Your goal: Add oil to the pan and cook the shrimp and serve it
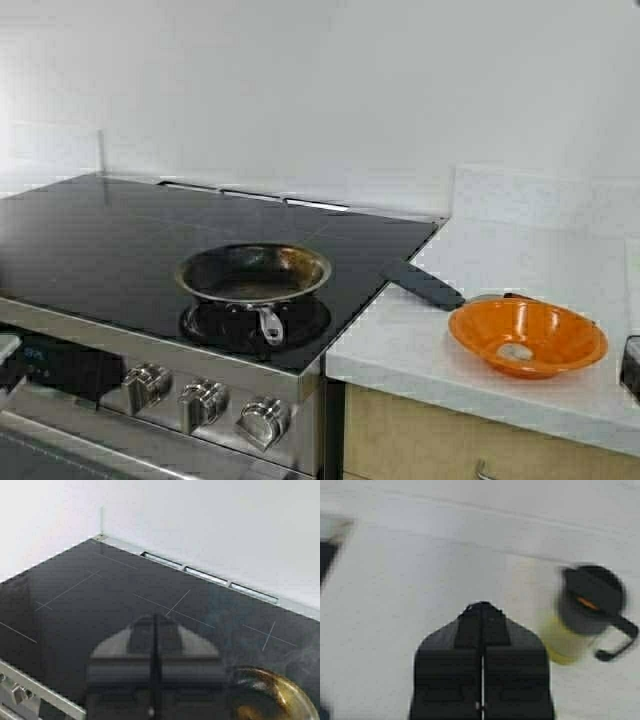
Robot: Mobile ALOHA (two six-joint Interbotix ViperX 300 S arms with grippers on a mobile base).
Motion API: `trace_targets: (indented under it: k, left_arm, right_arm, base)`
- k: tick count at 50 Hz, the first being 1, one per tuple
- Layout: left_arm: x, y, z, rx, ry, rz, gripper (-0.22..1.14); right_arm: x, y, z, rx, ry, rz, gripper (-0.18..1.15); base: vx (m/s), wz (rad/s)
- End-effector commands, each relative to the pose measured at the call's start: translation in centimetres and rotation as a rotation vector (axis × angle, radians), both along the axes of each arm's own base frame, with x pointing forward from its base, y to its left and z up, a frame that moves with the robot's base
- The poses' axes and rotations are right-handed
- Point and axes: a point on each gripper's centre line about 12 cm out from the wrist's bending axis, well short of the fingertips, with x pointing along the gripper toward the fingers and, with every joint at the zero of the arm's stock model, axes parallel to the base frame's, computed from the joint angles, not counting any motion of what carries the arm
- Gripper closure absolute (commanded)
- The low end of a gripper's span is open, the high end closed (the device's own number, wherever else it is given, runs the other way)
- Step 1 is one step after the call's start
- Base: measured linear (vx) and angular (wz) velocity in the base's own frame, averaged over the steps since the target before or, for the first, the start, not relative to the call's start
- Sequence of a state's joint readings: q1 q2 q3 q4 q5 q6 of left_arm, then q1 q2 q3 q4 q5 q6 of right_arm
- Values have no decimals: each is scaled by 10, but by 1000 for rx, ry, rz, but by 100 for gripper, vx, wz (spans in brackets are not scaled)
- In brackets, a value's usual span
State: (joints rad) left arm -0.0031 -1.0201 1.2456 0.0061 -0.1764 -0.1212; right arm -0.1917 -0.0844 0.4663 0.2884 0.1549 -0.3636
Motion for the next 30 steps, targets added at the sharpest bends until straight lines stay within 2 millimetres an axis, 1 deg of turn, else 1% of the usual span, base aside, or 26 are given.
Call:
trace_targets:
  k: [1, 4, 7, 9, 17, 22, 30]
  left_arm:
    - [2, 0, 10, 0, -23, 0, 88]
    - [2, 0, 9, -3, -23, 0, 89]
    - [1, 0, 11, -3, -28, 0, 88]
    - [1, 0, 10, -3, -28, 0, 89]
    - [1, 0, 11, -3, -31, 0, 89]
    - [1, 0, 10, -5, -29, 0, 89]
    - [1, 0, 10, -6, -29, 0, 89]
  right_arm:
    - [-5, 46, 40, -82, 39, 177, 92]
    - [-9, 66, 45, -133, 83, 254, 91]
    - [-14, 87, 47, -195, 123, 329, 91]
    - [-19, 104, 47, -243, 144, 387, 91]
    - [-38, 162, 36, -338, 214, 546, 91]
    - [-53, 191, 18, -398, 272, 615, 91]
    - [-79, 228, -25, -556, 399, 693, 91]
  base:
    - [0, 0]
    - [0, 0]
    - [0, 0]
    - [0, 0]
    - [0, 0]
    - [0, 0]
    - [0, 0]
